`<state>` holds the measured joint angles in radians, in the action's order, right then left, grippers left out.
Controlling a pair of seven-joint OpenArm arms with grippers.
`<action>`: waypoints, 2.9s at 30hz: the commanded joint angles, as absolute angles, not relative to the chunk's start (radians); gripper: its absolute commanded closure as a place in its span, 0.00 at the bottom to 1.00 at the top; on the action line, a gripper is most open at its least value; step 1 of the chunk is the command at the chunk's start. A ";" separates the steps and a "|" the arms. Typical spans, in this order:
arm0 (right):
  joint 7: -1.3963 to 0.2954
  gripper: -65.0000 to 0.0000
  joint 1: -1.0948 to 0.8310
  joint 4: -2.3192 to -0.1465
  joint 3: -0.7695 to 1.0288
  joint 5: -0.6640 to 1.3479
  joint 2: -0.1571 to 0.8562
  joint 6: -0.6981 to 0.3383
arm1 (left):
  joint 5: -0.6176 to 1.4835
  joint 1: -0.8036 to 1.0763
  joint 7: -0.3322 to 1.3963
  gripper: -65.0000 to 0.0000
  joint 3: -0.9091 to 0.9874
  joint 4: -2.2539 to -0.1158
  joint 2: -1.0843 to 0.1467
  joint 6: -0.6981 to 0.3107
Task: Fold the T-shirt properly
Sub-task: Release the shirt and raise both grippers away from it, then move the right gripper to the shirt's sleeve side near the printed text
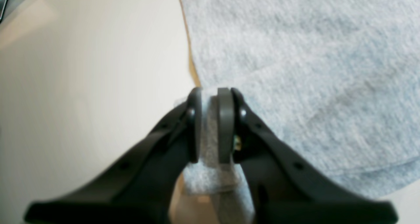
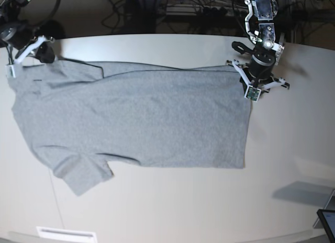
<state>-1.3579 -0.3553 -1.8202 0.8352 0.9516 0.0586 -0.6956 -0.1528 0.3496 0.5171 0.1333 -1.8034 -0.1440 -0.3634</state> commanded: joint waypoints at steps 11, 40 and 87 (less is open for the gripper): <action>-1.337 1.00 -0.240 -1.830 0.782 0.978 0.111 -0.698 | -0.147 0.366 0.499 0.86 0.142 -1.842 -0.151 -0.351; -1.336 1.00 0.130 -1.517 0.647 0.974 0.309 -0.698 | -0.142 0.549 0.499 0.86 0.278 -1.952 -0.122 -0.351; -1.307 0.68 0.272 -1.403 0.547 0.970 0.357 -0.698 | -0.143 0.608 0.499 0.86 0.278 -1.985 -0.048 -0.351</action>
